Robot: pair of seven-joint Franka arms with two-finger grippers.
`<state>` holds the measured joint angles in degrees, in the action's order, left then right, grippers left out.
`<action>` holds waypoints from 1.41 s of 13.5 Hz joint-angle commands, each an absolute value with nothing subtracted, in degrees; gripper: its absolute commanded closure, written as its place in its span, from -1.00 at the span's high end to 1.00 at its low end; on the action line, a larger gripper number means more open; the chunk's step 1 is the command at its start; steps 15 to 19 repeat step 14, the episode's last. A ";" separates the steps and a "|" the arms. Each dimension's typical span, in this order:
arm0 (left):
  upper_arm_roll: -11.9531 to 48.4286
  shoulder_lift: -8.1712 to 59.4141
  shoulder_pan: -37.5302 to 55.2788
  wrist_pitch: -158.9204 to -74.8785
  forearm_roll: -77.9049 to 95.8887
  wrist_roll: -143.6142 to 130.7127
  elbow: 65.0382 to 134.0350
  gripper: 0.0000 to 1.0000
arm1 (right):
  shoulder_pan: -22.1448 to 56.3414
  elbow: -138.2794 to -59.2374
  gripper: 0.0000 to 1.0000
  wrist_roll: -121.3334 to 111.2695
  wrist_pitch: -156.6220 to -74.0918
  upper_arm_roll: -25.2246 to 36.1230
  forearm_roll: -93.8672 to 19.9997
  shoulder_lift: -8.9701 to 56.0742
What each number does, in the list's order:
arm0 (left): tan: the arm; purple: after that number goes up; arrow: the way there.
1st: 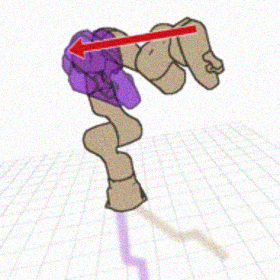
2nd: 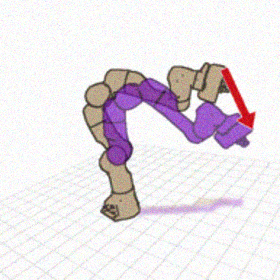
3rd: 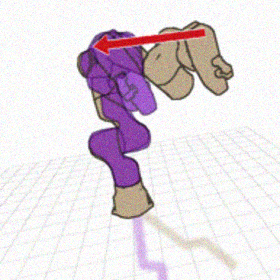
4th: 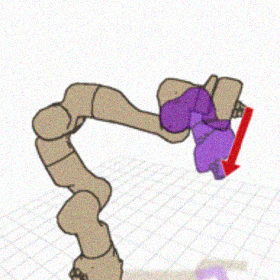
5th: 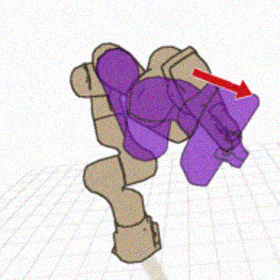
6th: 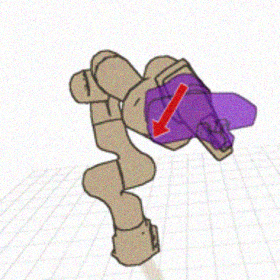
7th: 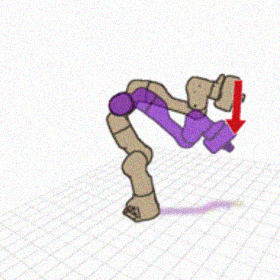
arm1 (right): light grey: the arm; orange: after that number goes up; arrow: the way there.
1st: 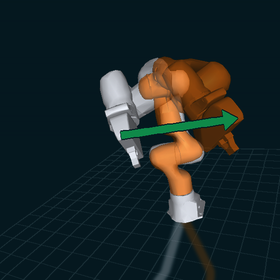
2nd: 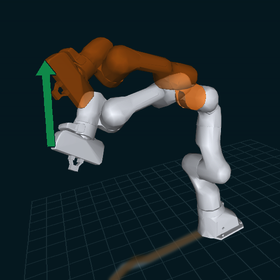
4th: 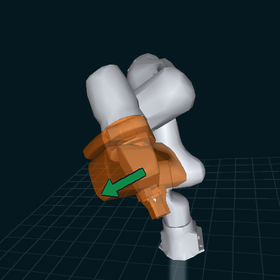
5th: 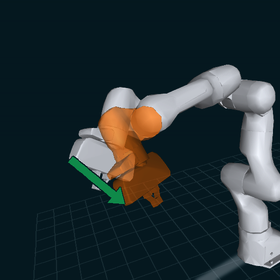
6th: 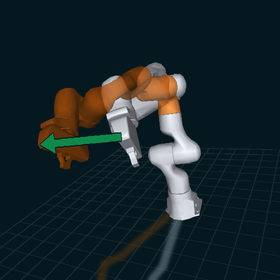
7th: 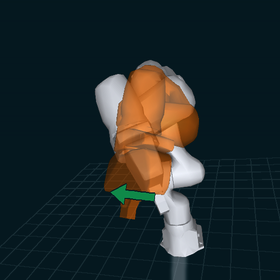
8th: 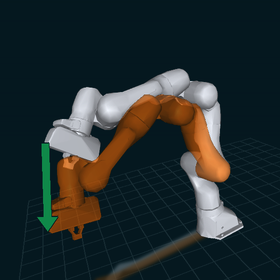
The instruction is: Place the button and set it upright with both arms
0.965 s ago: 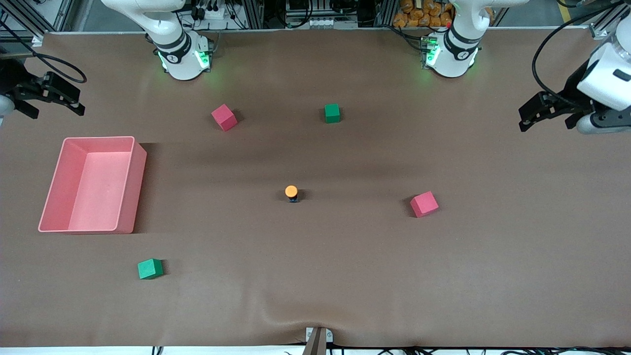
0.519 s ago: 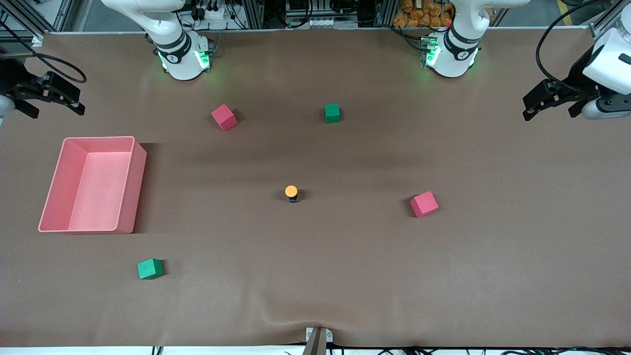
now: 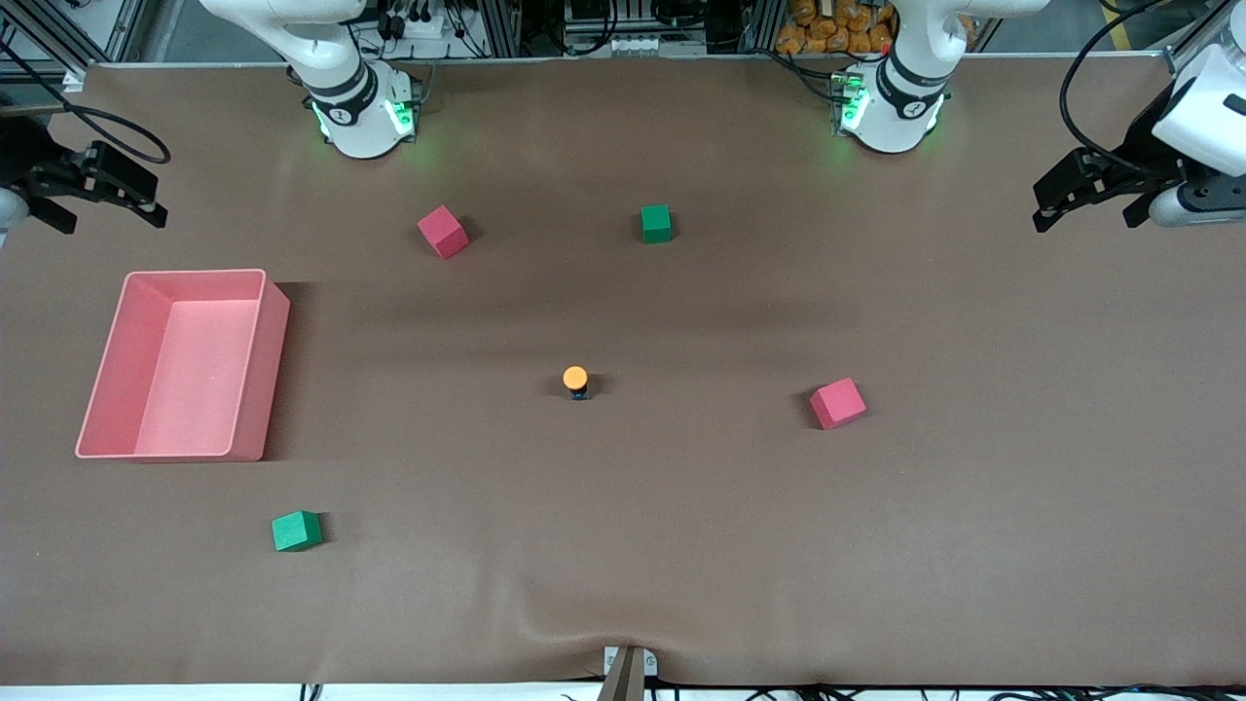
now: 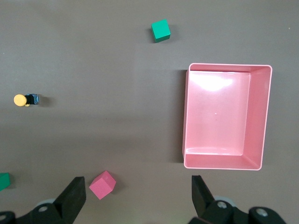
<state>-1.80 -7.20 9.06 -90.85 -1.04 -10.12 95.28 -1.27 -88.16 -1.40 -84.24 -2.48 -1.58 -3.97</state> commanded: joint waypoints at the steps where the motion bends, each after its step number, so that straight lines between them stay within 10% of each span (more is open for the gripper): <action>1: -0.89 -5.63 6.52 -89.13 -0.09 -8.79 92.91 1.00 | -2.99 -88.15 1.00 -2.29 -83.76 -3.34 -2.81 -4.48; 19: 4.48 -4.04 2.37 -83.42 -0.18 -9.67 89.65 1.00 | -3.08 -88.15 1.00 -2.20 -83.76 -3.34 -2.81 -4.48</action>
